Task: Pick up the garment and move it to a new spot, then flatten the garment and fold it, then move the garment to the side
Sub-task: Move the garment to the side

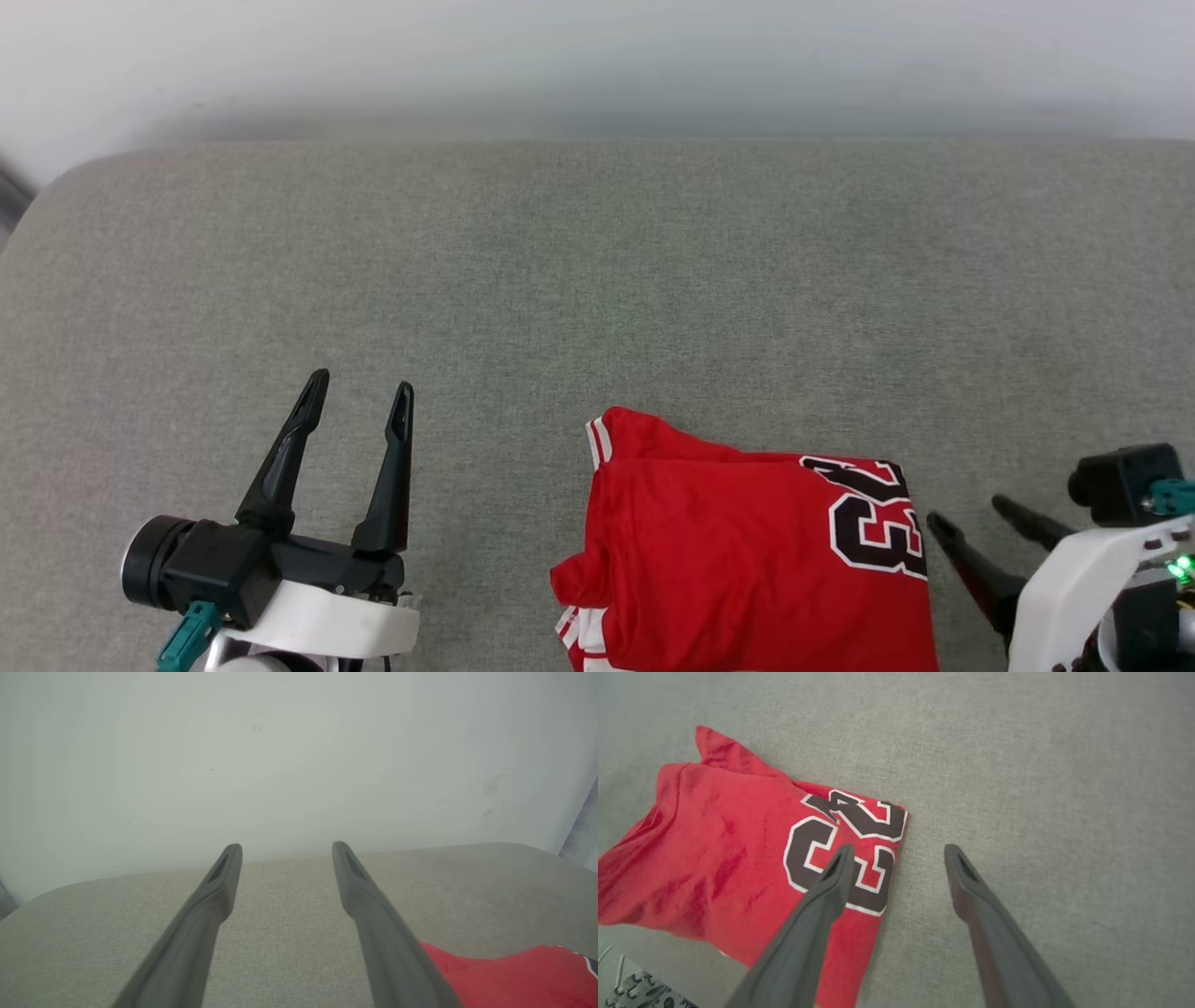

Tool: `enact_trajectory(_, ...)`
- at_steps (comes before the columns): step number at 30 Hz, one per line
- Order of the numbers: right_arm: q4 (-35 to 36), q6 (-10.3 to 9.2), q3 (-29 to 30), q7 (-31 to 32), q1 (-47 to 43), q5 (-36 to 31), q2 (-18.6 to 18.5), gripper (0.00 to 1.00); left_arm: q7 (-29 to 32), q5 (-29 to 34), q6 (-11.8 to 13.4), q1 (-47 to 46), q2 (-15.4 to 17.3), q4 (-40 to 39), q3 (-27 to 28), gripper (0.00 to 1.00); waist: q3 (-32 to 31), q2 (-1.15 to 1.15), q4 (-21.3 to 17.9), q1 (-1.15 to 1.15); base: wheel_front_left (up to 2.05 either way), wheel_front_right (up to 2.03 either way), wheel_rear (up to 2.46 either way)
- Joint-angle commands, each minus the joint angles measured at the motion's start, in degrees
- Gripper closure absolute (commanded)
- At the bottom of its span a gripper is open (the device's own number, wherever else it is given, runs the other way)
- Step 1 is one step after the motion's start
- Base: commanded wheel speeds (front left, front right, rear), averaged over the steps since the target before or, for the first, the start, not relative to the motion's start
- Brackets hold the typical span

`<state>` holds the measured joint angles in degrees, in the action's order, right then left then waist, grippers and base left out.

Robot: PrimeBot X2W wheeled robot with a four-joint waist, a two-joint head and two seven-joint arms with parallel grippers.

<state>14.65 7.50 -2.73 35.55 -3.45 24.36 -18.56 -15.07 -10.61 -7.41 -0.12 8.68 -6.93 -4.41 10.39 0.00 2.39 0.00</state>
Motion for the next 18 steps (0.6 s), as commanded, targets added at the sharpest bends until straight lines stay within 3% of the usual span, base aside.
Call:
enact_trajectory(1,0.02,-0.01,-0.01,2.36,0.54,1.18,0.55,0.0,-0.12,-0.07,-0.06,-0.8,0.27,0.13,-0.08,0.0,0.8,0.0,0.64,0.0,0.0,0.0,0.0)
enact_trajectory(3,-0.29,-0.01,-0.29,11.06,1.23,2.46,1.16,0.0,-0.12,0.07,-0.06,-1.63,-0.16,-0.36,0.78,0.0,2.18,0.0,1.87,0.0,0.0,0.0,0.0)
enact_trajectory(6,-1.4,-0.02,-0.35,15.22,1.65,1.94,1.87,0.0,-0.12,0.19,-0.06,-1.85,0.07,-0.64,0.48,0.0,3.24,0.0,3.15,0.0,0.0,0.0,0.0)
enact_trajectory(16,-8.49,-0.01,-1.86,17.45,3.13,0.52,5.27,0.0,-0.12,0.13,-0.06,-3.15,-0.66,0.02,-1.05,0.0,5.15,0.0,6.93,0.0,0.0,0.0,0.0)
enact_trajectory(18,-10.05,-0.01,-3.05,16.55,3.33,-0.16,4.86,1.0,-0.12,0.22,-0.06,-3.1,-0.71,0.41,-1.37,0.0,5.17,0.0,7.25,0.0,0.0,0.0,0.0)
